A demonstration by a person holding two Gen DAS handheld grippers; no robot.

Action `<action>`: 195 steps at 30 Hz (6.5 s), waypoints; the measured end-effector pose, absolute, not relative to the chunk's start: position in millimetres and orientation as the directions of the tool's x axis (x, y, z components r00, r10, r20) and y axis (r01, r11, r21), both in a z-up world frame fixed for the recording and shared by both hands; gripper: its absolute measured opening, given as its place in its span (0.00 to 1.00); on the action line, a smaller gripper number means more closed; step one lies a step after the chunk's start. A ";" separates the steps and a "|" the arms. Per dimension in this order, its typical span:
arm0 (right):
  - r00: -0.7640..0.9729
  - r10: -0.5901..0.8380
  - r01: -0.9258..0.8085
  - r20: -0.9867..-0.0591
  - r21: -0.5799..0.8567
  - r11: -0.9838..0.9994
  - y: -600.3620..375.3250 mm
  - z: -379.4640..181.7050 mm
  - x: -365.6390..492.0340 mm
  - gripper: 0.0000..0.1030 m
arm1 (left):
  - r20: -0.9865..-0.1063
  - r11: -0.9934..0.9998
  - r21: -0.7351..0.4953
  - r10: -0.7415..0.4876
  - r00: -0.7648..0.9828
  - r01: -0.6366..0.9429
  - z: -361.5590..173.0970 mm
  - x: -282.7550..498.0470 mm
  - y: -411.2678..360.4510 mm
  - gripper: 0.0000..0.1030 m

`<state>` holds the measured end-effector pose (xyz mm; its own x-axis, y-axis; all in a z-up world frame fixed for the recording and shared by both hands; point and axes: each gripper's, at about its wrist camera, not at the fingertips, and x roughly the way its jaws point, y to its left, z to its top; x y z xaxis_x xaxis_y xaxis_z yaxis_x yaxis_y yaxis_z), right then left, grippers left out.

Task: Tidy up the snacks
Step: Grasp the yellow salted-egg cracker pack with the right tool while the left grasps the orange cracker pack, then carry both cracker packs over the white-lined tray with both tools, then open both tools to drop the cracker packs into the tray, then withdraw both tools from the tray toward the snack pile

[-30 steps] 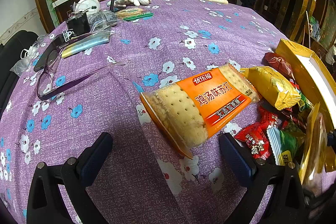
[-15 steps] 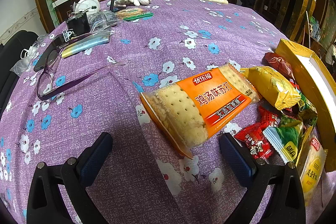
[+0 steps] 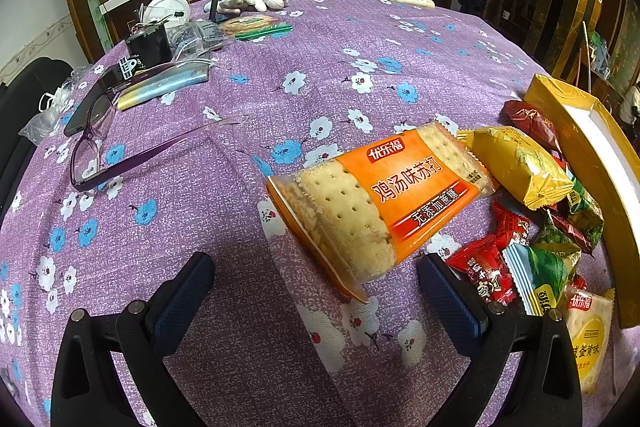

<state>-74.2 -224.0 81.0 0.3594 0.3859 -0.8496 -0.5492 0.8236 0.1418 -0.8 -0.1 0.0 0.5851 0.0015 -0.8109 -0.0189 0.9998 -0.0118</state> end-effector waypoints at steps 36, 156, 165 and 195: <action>0.254 0.368 -0.482 -0.894 0.212 0.850 -248.0 62.3 -83.6 0.74 | -0.925 0.665 0.163 -0.154 0.347 0.729 54.5 56.8 -52.8 0.92; 0.526 0.347 0.107 -0.777 0.465 0.879 -496.4 93.1 -1.4 0.65 | -0.839 0.941 -0.097 -0.253 0.482 0.324 63.0 44.6 -302.0 0.76; 0.528 0.327 0.179 -0.783 0.479 0.859 -485.2 94.6 -34.7 0.65 | -0.812 0.909 -0.080 -0.297 0.503 0.409 79.7 5.7 -293.8 0.77; 0.475 0.356 0.013 -0.805 0.411 0.912 -350.3 107.5 -30.8 0.65 | -0.752 0.966 -0.177 -0.256 0.608 0.188 103.1 -22.3 -116.8 0.80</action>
